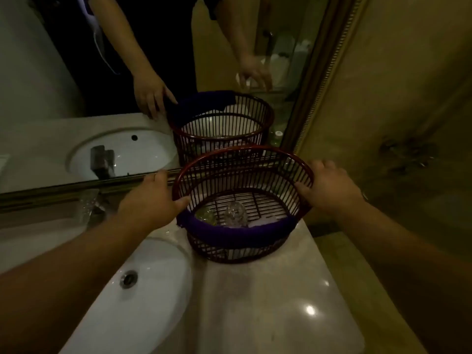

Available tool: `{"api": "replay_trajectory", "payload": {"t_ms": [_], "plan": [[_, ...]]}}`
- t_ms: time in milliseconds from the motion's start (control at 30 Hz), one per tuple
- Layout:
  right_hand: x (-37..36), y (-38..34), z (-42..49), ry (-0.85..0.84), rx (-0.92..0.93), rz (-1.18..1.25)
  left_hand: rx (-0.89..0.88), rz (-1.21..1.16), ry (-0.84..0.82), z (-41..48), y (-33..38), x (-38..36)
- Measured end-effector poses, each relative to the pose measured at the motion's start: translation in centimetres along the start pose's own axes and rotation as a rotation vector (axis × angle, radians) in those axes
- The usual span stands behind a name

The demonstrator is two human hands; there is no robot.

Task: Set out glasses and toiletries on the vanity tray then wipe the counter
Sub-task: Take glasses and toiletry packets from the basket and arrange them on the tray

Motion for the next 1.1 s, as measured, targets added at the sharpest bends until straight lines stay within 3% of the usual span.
{"api": "replay_trajectory", "payload": {"t_ms": [300, 567, 733, 1100], "plan": [[-3.3, 3.6, 6.2, -0.031, -0.17, 0.106, 0.131, -0.332, -0.18, 3.7, 1.4, -4.1], [-4.3, 3.7, 7.6, -0.1, -0.223, 0.002, 0.193, -0.375, -0.107, 4.3, 1.1, -4.8], [-4.1, 2.3, 5.6, -0.068, -0.185, 0.02, 0.162, -0.394, -0.01, 1.8, -0.3, -4.2], [-4.0, -6.5, -5.9, -0.045, -0.214, 0.009, 0.128, -0.347, 0.004, -6.8, -11.4, -1.6]]}}
Point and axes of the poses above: each hand's wrist, its own z-axis towards the middle knuckle, its own x-axis out of the back of the hand, y = z × x, the point moved 4 cm from there along z, towards the middle knuckle, and after that the axes turned 15 degrees about z, right-handed, at the moved point
